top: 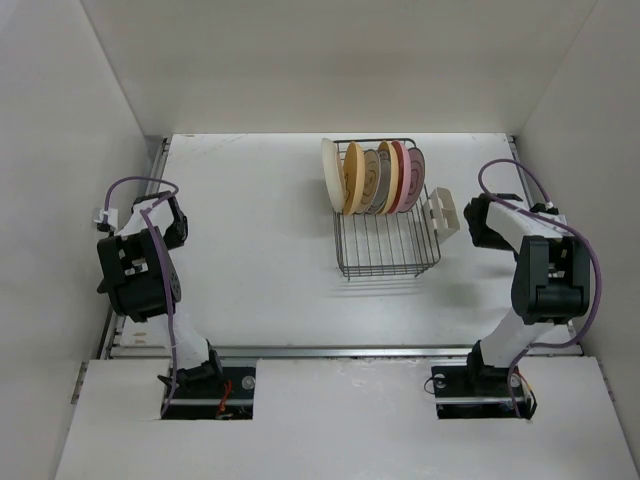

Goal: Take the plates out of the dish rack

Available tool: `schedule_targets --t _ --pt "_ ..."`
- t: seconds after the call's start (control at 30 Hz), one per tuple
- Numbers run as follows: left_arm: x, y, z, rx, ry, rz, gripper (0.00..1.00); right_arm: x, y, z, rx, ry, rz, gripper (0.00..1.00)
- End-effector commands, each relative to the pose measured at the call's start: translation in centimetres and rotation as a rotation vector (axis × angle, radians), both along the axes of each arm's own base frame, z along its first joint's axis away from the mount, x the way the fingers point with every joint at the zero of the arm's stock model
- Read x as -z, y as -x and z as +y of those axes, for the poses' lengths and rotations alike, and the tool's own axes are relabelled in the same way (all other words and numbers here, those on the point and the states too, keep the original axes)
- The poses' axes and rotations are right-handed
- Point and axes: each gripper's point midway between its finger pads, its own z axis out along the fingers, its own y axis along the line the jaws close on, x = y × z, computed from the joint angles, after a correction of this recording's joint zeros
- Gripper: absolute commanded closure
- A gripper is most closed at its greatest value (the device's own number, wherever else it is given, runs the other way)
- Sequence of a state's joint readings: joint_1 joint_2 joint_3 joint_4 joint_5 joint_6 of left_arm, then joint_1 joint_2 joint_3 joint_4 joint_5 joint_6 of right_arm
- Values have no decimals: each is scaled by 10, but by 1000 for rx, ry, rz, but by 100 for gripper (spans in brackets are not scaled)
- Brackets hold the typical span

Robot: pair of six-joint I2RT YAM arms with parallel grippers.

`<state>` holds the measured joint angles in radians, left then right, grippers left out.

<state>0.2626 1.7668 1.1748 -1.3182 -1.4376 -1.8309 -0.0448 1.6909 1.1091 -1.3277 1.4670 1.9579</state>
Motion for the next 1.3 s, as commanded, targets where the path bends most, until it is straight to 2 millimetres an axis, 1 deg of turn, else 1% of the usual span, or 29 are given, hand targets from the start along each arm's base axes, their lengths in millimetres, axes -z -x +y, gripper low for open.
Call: schedule_targets --t 0.0,0.1,0.17,0.2,0.23,0.27,0.33,0.37,0.4,0.43,0.47,0.5,0.53,0.57,0.6,0.67,0.7,0.73,0.8,0.83,0.87,0.97,1.0,1.07,1.1,1.17,1.2,1.23,1.27 --pt "-32 26 -6 15 29 191 0 -23 -5 -6 -26 87 -4 0" --pt "-33 24 -6 18 38 219 0 -23 -4 -6 -27 86 14 0" --pt "-57 10 0 41 12 240 0 -37 -15 -6 -28 84 34 0" --pt "-70 6 1 54 55 411 0 -46 -17 -6 -32 80 99 0" --pt "-76 -4 4 58 77 485 0 -54 -23 -4 -43 79 111 0" --pt "-102 -19 8 59 67 449 0 -76 -36 2 -72 119 98 0" --pt "-123 -20 6 61 110 471 0 -96 -45 12 -111 146 143 0" --pt "-148 -20 1 82 107 423 0 -115 -56 26 -150 133 55 0" --pt "-155 -35 0 112 105 330 0 -129 -58 35 -171 104 -21 0" --pt "-141 -49 -7 214 257 294 0 -139 -62 43 -196 76 -41 0" --pt "-152 -47 -19 420 368 393 0 -160 -77 61 -247 44 -116 0" --pt "-156 -77 -28 632 403 251 0 -171 -85 70 -275 28 -129 0" --pt "-158 -91 -50 830 452 201 0 -179 -89 77 -330 17 49 0" --pt "-162 -107 -83 1071 506 155 0 -183 -103 83 -389 -14 113 0" --pt "-183 -108 -115 1233 467 149 0 -178 -161 115 -648 -144 3 0" --pt "-188 -110 -156 1502 491 258 0 -191 -187 159 -1069 -149 88 0" --pt "-196 -109 -164 1545 481 290 0 -198 -201 191 -1258 -175 5 0" --pt "-188 -104 -172 1557 509 357 0 -197 -199 197 -1319 -191 -10 0" --pt "-177 -103 -161 1481 518 455 0 -190 -207 216 -1434 -222 -1 0" --pt "-168 -102 -161 1474 538 504 0 -192 -212 234 -1536 -246 6 0" --pt "-160 -98 -161 1468 563 527 0 -169 -225 244 -1565 -299 64 0" --pt "-135 -89 -170 1543 634 655 0 -132 -240 259 -1615 -400 187 6" --pt "-130 -89 -175 1565 653 682 0 -126 -241 262 -1626 -414 197 8" --pt "-130 -91 -167 1501 645 674 0 -121 -244 271 -1669 -430 190 11" --pt "-130 -95 -162 1479 621 672 0 -105 -247 273 -1673 -458 218 14" --pt "-130 -93 -147 1396 571 690 0 -92 -250 278 -1686 -487 240 25" --pt "-135 -95 -145 1382 535 680 0 -80 -253 278 -1680 -503 259 28" --pt "-139 -96 -139 1357 507 691 0 -80 -253 279 -1676 -512 250 29" --pt "-144 -93 -132 1307 464 712 0 -71 -254 276 -1657 -523 273 31"
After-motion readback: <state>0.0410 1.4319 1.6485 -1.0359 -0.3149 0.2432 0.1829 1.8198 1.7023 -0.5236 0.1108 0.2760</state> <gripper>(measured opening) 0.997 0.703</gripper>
